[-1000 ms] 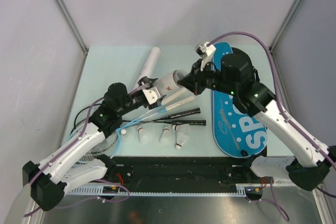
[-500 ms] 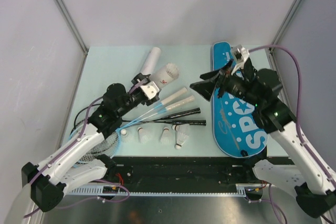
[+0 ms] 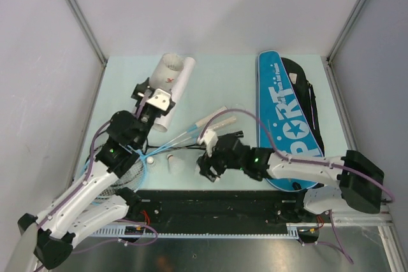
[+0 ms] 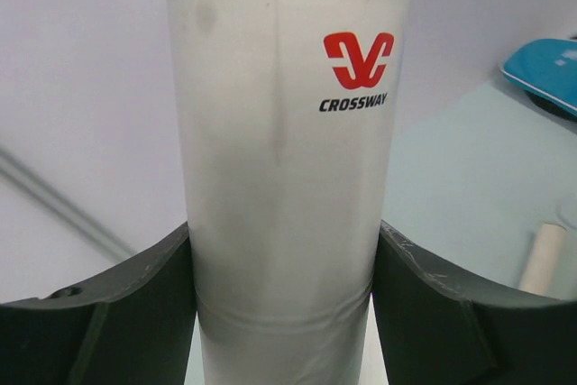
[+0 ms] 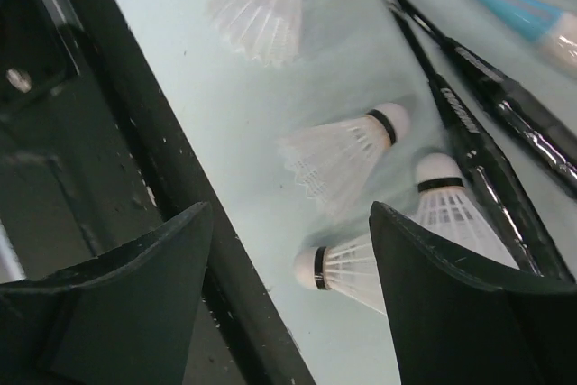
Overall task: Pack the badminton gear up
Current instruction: Pick up the shuttlecock at the center of the board.
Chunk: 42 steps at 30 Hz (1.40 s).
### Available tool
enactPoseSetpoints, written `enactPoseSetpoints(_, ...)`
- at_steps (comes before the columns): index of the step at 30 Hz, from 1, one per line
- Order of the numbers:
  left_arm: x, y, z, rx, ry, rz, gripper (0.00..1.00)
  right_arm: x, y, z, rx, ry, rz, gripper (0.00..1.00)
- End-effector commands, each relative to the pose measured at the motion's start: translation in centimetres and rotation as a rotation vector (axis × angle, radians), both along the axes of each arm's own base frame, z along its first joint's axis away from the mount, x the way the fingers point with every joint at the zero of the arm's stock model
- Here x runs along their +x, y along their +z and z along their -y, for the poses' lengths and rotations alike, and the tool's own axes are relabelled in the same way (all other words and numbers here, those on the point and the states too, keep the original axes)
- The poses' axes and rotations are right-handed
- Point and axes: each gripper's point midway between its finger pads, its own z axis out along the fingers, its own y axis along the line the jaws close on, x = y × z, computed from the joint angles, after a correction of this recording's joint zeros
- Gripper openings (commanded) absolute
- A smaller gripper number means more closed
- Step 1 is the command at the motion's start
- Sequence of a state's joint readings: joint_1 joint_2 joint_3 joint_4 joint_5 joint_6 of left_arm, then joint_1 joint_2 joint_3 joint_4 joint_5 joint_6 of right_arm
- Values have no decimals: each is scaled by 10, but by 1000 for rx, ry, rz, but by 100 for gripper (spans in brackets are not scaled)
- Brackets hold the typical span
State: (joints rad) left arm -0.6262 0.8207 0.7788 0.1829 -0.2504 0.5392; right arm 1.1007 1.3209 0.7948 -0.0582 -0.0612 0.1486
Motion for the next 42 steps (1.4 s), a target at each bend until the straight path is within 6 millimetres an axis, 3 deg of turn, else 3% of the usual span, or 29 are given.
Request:
enactPoseSetpoints(1, -8, 37, -29, -120, 114, 135, 32, 12, 22, -19, -42, 11, 338, 76)
enactPoseSetpoints(5, -8, 38, -32, -119, 127, 137, 32, -1, 2, -21, -140, 24, 395, 75)
enactPoseSetpoints(6, -8, 38, -32, -122, 128, 138, 32, 4, -11, -17, -202, -9, 428, 74)
enactPoseSetpoints(13, -13, 41, -34, -133, 120, 153, 32, 7, -47, -15, -379, -38, 577, 68)
enactPoseSetpoints(18, -13, 41, -33, -143, 114, 155, 32, 21, -45, -17, -385, -145, 662, 60)
enactPoseSetpoints(21, -14, 41, -33, -148, 110, 153, 31, 20, -47, -26, -375, -142, 698, 51)
enactPoseSetpoints(24, -13, 40, -31, -145, 104, 152, 31, 22, -48, -29, -372, -148, 720, 31)
enactPoseSetpoints(25, -13, 39, -30, -143, 99, 150, 31, 24, -44, -28, -368, -154, 724, 13)
enactPoseSetpoints(26, -13, 38, -29, -141, 93, 149, 31, 24, -30, -27, -348, -169, 726, 0)
enactPoseSetpoints(29, -15, 34, -15, -118, 19, 149, 31, 24, -3, -25, -281, -137, 629, 0)
enactPoseSetpoints(30, -17, 33, -9, -112, -14, 150, 31, 26, 35, -19, -174, -171, 598, 0)
enactPoseSetpoints(31, -19, 31, -4, -108, -44, 150, 31, 31, 50, -13, -98, -212, 530, 0)
enactPoseSetpoints(32, -23, 31, 6, -97, -105, 159, 31, 20, 54, -13, -44, -112, 423, 0)
enactPoseSetpoints(33, -25, 30, 9, -89, -128, 162, 31, 46, 88, 8, 53, -178, 349, 0)
enactPoseSetpoints(34, -27, 30, 12, -81, -148, 167, 31, 47, 102, 15, 132, -185, 254, 0)
enactPoseSetpoints(35, -32, 28, 22, -50, -211, 180, 31, 24, 111, 12, 214, -32, 131, 0)
enactPoseSetpoints(36, -34, 25, 25, -31, -230, 181, 31, 54, 128, 38, 275, -94, 85, 0)
enactPoseSetpoints(37, -39, 20, 34, -6, -286, 185, 31, 49, 149, 48, 353, -58, 48, 0)
enactPoseSetpoints(38, -43, 14, 44, 30, -341, 185, 32, 29, 166, 52, 448, 52, -90, 0)
enactPoseSetpoints(39, -44, 11, 48, 48, -365, 181, 32, 44, 184, 71, 504, 27, -102, 0)
enactPoseSetpoints(41, -45, -4, 57, 123, -413, 154, 33, 33, 208, 84, 578, 77, -176, 0)
enactPoseSetpoints(42, -50, -11, 66, 156, -475, 147, 33, 37, 218, 92, 601, 61, -176, 0)
